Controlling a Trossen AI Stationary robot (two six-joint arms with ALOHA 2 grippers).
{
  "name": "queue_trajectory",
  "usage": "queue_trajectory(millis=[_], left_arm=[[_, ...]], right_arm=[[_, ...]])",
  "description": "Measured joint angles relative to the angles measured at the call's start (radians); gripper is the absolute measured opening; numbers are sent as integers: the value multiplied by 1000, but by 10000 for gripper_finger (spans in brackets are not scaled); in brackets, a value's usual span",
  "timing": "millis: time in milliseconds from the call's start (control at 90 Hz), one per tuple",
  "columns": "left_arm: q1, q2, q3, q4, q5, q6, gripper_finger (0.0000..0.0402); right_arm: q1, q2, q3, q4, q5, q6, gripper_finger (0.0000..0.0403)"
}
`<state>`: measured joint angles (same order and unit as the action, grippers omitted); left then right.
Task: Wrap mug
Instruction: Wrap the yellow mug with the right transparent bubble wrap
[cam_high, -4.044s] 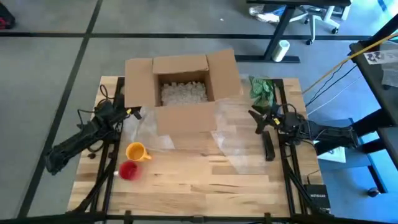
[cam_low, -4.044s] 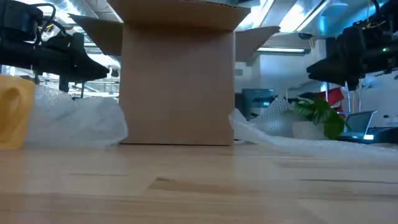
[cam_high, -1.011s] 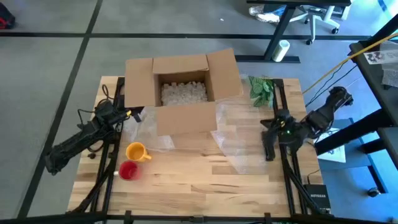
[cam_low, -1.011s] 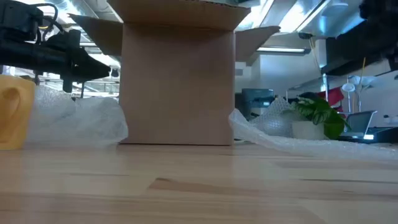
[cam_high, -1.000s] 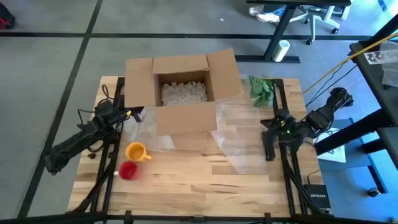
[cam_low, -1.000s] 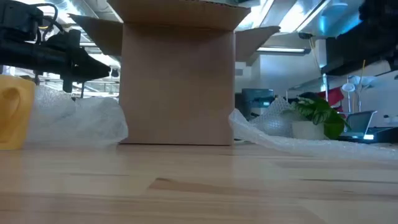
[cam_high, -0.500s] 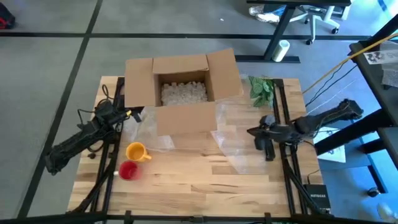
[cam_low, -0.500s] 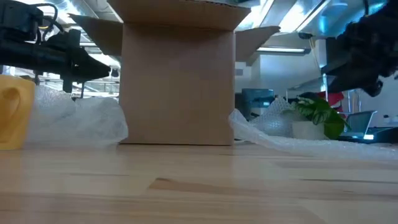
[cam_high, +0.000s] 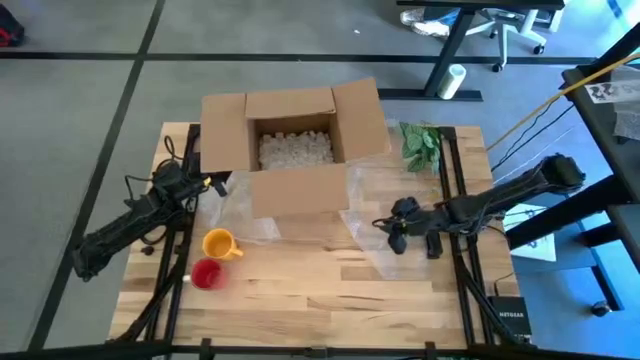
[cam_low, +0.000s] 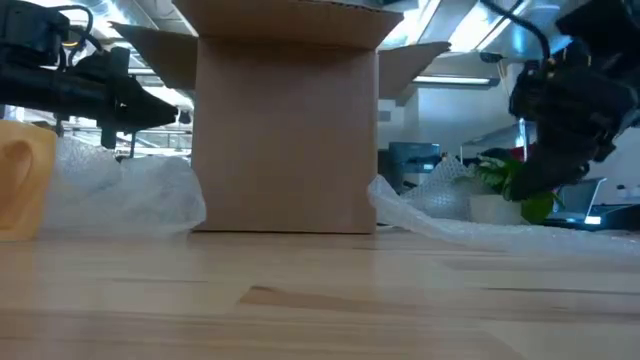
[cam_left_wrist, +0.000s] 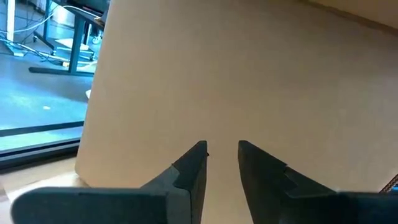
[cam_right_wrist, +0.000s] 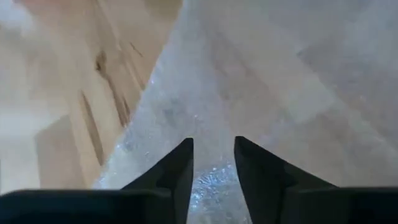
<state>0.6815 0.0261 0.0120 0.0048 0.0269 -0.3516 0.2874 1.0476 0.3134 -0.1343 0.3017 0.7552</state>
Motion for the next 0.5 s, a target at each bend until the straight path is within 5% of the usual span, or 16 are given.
queue_trajectory(millis=[344, 500], left_arm=[[0, 0, 0, 1, 14, 0, 74], [0, 0, 0, 1, 14, 10, 74]], right_arm=[[0, 148, 1, 33, -26, 56, 108], [0, 196, 1, 65, -36, 76, 63]])
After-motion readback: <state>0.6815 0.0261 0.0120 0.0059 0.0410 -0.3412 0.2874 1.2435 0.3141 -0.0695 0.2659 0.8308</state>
